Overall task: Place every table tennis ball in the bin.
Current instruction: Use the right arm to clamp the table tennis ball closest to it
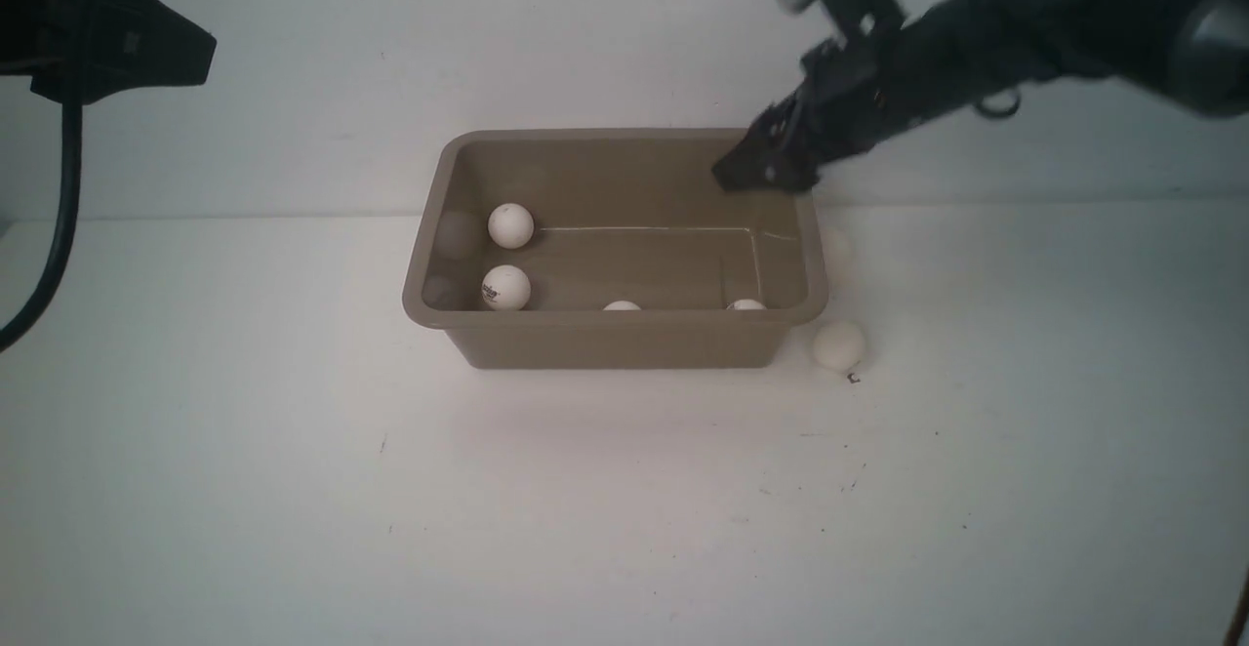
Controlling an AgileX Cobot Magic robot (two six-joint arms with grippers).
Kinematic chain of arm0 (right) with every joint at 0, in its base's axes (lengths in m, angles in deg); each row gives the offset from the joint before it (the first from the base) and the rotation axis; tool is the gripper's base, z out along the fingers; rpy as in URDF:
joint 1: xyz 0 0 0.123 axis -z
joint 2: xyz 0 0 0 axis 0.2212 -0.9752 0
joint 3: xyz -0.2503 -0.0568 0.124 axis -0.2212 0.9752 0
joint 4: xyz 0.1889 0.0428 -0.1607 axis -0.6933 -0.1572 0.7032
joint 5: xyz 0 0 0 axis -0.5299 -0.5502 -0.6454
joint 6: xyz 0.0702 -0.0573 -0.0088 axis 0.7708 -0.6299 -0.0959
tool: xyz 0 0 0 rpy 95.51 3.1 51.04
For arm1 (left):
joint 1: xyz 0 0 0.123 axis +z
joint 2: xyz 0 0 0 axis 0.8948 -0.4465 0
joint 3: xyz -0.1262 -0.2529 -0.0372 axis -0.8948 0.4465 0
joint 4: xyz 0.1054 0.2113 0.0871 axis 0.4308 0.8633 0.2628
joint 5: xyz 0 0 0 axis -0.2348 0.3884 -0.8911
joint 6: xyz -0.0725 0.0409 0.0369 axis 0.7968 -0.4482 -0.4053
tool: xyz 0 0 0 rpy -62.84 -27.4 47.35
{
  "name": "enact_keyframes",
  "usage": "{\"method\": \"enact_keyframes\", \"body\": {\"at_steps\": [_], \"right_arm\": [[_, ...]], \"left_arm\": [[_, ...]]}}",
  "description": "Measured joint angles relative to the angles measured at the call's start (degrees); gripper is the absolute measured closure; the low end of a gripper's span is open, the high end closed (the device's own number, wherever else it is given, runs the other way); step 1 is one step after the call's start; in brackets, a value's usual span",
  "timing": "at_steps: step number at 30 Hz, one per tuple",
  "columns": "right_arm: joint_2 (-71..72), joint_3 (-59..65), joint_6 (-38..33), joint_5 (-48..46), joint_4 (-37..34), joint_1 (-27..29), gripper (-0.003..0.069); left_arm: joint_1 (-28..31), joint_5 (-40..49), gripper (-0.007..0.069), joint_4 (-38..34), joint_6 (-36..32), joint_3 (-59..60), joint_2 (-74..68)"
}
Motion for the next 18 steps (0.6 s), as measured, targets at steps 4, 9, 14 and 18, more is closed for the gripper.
{"method": "enact_keyframes", "body": {"at_steps": [4, 9, 14, 18], "right_arm": [[5.47, -1.26, 7.29, -5.45, 7.59, 2.26, 0.0151], [9.29, -1.43, 15.68, -12.27, 16.87, 4.54, 0.0153], [8.07, -1.43, 21.44, -17.53, 20.14, 4.49, 0.0153], [6.56, -1.16, 22.02, -17.59, 21.87, 4.06, 0.0153]], "left_arm": [[0.0, 0.0, 0.0199, 0.0, -0.01, 0.0, 0.0], [0.0, -0.53, 0.0199, -0.53, -0.06, 0.0, 0.0], [0.0, -1.57, 0.0199, -1.37, -0.25, 0.0, 0.0], [0.0, -2.3, 0.0199, -1.8, -0.25, 0.0, 0.0]]}}
